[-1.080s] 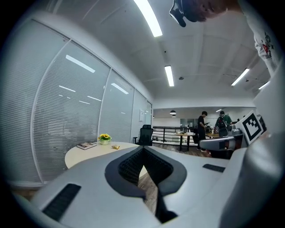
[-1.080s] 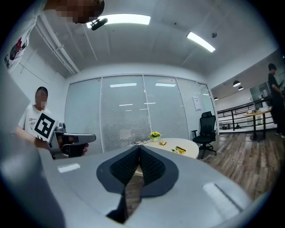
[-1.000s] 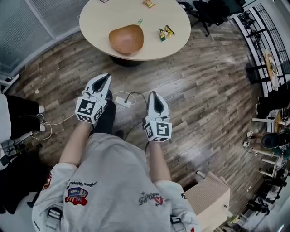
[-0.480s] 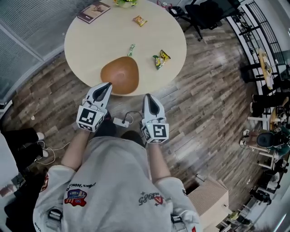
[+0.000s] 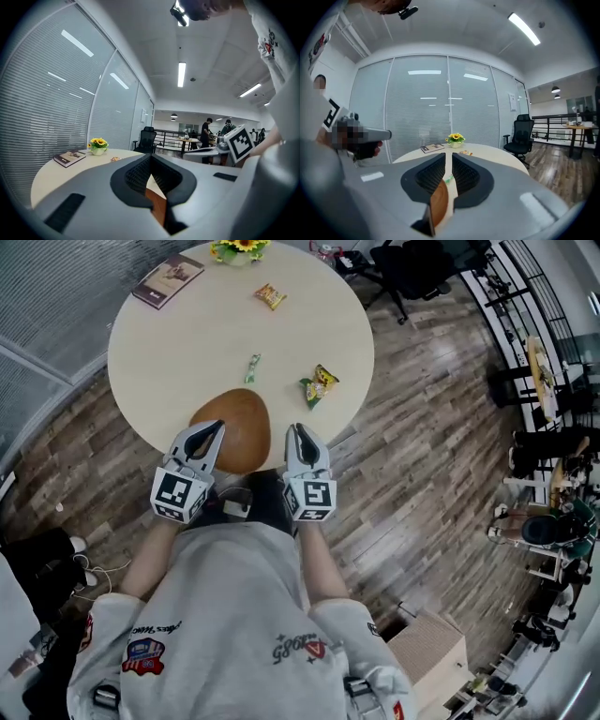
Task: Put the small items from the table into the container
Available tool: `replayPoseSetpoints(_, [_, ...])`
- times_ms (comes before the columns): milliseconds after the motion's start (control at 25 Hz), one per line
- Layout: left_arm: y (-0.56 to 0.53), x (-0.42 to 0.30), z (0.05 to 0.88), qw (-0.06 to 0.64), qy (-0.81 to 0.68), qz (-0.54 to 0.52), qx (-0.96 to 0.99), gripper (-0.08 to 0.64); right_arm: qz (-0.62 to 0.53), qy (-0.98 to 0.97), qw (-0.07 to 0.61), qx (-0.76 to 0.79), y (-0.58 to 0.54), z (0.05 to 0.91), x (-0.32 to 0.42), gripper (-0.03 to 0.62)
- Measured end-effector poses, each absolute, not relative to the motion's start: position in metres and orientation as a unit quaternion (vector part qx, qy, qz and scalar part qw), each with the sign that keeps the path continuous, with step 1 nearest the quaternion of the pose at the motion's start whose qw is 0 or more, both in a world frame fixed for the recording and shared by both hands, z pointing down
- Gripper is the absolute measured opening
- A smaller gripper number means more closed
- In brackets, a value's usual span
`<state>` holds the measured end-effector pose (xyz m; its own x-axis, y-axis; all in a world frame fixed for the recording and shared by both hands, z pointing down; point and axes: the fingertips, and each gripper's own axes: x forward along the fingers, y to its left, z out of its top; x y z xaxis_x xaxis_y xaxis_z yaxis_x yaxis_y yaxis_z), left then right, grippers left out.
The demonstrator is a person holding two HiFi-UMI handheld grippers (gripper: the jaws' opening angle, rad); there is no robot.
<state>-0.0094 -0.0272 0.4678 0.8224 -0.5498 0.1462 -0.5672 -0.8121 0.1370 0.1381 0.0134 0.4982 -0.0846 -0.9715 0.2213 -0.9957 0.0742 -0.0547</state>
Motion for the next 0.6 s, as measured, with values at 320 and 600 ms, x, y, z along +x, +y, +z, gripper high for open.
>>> replayPoseSetpoints(320, [-0.087, 0.030, 0.465, 0.101, -0.328, 0.048, 0.938, 0.005, 0.134, -0.701, 0.178, 0.677, -0.073, 0.587, 0.236, 0.195])
replayPoseSetpoints(600, [-0.127, 0.054, 0.488, 0.115, -0.346, 0.070, 0.929, 0.005, 0.194, -0.668, 0.286, 0.659, -0.120, 0.694, 0.289, 0.392])
